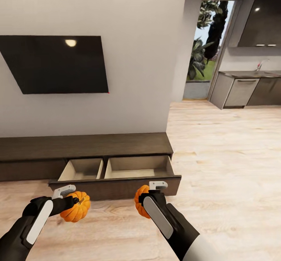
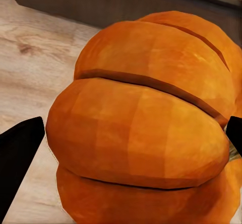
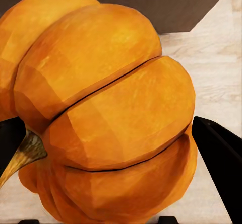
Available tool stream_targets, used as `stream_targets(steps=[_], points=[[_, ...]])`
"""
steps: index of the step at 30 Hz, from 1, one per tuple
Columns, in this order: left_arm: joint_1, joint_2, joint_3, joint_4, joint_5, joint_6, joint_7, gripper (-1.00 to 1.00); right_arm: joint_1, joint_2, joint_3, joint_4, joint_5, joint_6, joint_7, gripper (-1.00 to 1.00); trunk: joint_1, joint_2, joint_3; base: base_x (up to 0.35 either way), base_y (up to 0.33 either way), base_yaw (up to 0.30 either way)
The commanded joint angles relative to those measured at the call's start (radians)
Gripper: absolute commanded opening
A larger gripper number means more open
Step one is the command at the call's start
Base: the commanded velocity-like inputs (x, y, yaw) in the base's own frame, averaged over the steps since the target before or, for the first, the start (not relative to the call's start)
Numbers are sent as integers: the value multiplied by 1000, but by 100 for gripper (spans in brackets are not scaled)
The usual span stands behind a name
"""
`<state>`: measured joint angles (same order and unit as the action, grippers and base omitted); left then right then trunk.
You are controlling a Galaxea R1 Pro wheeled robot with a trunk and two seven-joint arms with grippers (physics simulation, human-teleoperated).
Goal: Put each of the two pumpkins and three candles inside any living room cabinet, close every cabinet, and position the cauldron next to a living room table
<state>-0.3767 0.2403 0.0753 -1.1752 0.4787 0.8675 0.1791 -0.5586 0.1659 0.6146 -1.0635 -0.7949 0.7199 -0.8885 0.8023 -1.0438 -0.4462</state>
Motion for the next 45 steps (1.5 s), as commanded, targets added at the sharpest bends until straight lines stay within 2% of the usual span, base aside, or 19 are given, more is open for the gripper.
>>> stream_targets(steps=[1, 17, 33, 45], points=[[-1, 0, 0, -1, 11, 4, 10, -100, -1, 0, 2, -1, -6, 3, -9, -100, 1, -1, -1, 315, -138, 0], [-1, -1, 0, -1, 11, 4, 10, -100, -1, -2, 0, -1, -6, 3, -9, -100, 1, -1, -1, 297, -159, 91], [-1, -1, 0, -1, 11, 4, 10, -100, -1, 0, 0, 0, -6, 3, -8, -100, 1, -1, 3, 294, -10, -63], [-1, -1, 0, -1, 11, 4, 10, -100, -1, 0, 0, 0, -6, 2, -8, -100, 1, -1, 3, 293, -157, -1]])
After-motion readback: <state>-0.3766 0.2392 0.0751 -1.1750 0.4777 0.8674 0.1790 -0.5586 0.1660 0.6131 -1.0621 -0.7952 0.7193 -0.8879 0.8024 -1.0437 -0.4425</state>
